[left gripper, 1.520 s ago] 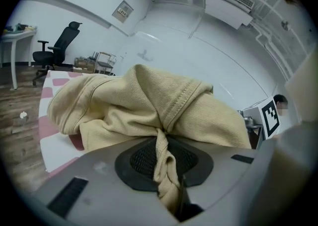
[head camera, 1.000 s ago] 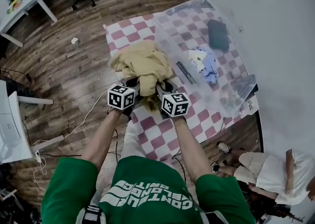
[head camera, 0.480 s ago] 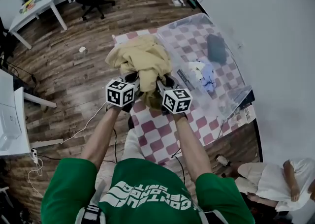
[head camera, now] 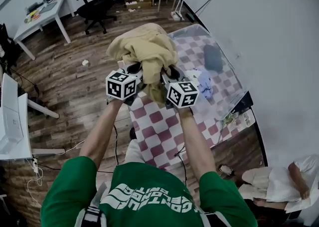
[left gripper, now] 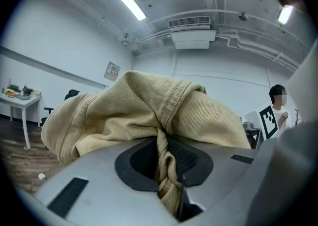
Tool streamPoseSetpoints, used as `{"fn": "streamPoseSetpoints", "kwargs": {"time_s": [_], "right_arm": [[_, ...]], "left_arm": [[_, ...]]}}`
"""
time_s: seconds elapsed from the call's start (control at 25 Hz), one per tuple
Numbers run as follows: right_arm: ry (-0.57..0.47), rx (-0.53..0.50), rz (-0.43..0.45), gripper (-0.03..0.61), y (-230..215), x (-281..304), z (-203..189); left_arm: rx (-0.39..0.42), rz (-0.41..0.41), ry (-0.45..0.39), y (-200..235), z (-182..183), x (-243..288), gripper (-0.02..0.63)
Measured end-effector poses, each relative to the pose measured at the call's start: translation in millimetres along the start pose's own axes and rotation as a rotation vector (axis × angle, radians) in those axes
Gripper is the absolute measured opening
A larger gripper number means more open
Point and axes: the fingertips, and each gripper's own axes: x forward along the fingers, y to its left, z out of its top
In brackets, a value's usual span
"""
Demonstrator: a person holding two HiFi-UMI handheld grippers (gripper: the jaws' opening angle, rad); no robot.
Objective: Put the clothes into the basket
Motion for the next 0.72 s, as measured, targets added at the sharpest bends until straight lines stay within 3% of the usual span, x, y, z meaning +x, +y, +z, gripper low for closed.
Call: {"fn": "streamPoseSetpoints", "kwargs": {"time_s": [0.28,0.72], "right_arm": [[-0.079,-0.045,-0.018,0.098,-1.1,-27.7,50.6],[-0.123,-0.048,-0.128,0.098,-33.6,-71.0,75.8]], "left_arm": [[0.066,-0.036,-0.053,-34.7,46.8,1.5,0.046],[0.100,-0.149,-0.039,-82.1,64.6,35.1,0.044]]}}
